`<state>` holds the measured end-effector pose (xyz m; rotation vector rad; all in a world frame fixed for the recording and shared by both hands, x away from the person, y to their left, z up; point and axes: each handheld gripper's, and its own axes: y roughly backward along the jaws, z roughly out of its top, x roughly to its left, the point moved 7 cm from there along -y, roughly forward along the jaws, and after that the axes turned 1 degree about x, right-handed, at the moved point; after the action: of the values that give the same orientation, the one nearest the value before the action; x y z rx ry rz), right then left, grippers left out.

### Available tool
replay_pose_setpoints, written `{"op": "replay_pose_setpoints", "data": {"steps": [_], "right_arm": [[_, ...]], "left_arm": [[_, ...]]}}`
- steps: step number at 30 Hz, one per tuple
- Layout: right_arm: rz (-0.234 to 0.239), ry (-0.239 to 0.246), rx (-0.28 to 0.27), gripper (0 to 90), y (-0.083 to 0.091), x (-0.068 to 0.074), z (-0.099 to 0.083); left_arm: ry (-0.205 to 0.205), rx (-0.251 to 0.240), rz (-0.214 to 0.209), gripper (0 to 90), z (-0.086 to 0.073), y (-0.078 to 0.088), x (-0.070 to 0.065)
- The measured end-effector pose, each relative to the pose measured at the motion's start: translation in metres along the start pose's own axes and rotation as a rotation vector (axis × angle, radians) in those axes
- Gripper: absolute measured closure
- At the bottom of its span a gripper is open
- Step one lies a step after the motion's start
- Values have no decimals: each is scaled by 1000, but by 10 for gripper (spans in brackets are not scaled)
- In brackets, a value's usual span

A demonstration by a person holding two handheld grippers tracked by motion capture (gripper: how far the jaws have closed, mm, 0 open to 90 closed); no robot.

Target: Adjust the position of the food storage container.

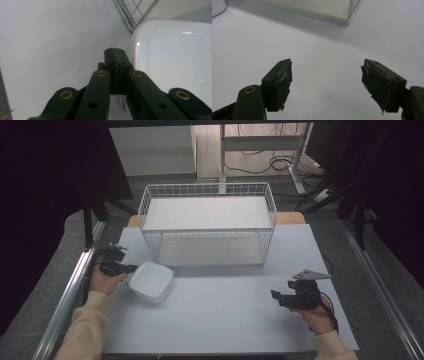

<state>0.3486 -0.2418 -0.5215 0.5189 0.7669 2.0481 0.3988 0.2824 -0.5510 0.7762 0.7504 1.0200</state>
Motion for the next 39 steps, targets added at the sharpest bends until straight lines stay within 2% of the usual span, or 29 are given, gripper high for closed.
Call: {"op": "replay_pose_setpoints", "data": {"steps": [9, 15, 26, 36, 39], "right_arm": [[1, 1, -3, 243, 1, 1, 1], [-5, -7, -1, 244, 0, -1, 0], [-5, -13, -2, 245, 1, 0, 0], [-3, -11, -3, 246, 1, 2, 1], [2, -11, -5, 246, 1, 3, 1]], "left_arm": [[-25, -6, -28, 899, 0, -3, -17], [-65, -10, -47, 899, 1, -7, -36], [-91, -1, -81, 899, 0, -10, -53], [-114, 1, -128, 899, 0, -14, -76], [-109, 2, -137, 899, 0, -16, -82]]}}
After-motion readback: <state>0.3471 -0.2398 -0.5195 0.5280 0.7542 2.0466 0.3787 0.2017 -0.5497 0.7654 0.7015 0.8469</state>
